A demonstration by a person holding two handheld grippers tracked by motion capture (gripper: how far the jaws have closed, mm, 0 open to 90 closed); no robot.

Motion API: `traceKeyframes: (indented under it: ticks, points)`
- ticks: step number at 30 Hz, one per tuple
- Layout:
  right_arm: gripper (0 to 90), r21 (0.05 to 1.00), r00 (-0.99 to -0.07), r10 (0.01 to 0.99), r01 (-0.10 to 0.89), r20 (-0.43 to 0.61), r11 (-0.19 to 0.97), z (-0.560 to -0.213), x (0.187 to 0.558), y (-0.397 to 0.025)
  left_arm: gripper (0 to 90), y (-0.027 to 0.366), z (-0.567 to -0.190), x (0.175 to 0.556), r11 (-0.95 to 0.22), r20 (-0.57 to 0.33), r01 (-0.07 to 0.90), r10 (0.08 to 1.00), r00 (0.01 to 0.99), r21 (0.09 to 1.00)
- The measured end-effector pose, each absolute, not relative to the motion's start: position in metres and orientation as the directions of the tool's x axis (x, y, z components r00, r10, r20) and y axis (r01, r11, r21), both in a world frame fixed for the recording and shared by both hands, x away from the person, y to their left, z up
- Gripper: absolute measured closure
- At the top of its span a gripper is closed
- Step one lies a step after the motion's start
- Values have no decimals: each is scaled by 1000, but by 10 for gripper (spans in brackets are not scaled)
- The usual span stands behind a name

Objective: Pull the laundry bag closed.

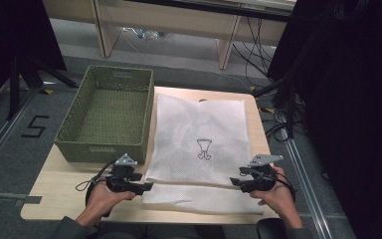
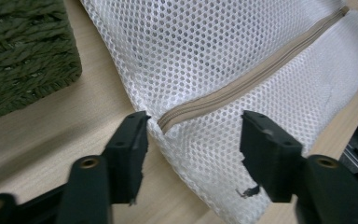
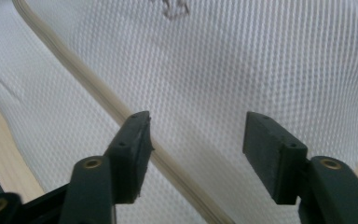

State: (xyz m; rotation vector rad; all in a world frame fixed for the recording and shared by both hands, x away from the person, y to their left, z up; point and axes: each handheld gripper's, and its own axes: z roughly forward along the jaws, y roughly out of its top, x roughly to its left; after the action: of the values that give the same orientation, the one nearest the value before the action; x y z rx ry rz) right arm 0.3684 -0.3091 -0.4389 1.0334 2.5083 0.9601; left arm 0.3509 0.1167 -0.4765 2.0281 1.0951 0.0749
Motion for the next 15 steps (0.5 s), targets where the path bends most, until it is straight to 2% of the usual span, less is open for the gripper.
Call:
traceKeyframes:
  ticks: [5, 9, 12, 15]
  points:
    - [347, 693, -737, 675, 497, 21, 522, -440, 367, -292, 293, 119, -472, 345, -291, -301, 658, 713, 633, 694]
    - [324, 691, -755, 654, 490, 32, 532, -444, 366, -283, 223, 121, -468, 341, -299, -291, 642, 704, 648, 706]
    - [312, 690, -754, 656, 488, 26, 534, -444, 365, -279, 182, 123, -466, 337, -300, -283, 634, 704, 651, 713]
    - [283, 703, -757, 653, 477, 23, 528, -444, 363, -275, 180, 126, -465, 334, -319, -264, 618, 697, 667, 718]
